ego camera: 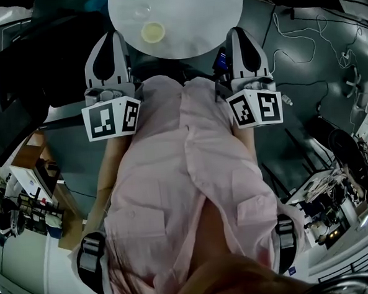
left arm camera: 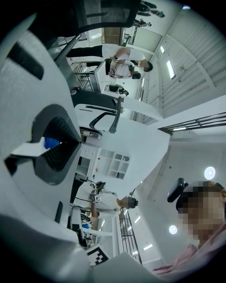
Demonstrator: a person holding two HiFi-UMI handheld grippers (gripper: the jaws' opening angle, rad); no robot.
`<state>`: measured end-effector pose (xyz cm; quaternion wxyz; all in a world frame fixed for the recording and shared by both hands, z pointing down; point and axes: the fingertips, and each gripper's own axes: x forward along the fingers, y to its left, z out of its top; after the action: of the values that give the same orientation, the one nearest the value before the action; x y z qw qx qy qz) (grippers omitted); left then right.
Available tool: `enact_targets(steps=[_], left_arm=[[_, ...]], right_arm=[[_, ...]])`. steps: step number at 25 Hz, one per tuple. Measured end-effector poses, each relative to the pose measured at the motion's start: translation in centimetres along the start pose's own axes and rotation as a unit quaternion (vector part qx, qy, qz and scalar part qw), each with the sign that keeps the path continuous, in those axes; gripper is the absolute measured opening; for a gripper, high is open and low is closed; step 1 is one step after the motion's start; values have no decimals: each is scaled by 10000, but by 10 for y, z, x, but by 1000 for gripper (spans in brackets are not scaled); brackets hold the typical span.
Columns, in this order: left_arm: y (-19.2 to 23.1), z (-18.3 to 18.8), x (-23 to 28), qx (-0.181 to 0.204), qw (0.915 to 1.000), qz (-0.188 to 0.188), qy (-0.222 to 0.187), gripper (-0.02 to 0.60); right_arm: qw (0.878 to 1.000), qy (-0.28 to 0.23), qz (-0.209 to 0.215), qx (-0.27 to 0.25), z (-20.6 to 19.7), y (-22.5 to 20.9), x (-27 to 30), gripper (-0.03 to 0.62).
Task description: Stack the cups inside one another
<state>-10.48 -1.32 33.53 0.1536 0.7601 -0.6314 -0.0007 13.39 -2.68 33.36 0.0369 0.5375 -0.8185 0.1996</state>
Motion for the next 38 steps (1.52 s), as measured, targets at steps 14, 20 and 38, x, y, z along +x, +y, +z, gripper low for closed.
enact_targets(steps=[14,20,38], left_arm=[[23,11,9,-47,9999,-83,117,15],[33,9,17,-117,9995,-186,238,15],[22,6,27,-91,9982,-461,380,15]], right_arm=[[9998,201,-84,31,-1,18,16,37],[9993,357,-124,-2,-8,26,29,37],[9959,872,-60,-236,-32,30,43,38]])
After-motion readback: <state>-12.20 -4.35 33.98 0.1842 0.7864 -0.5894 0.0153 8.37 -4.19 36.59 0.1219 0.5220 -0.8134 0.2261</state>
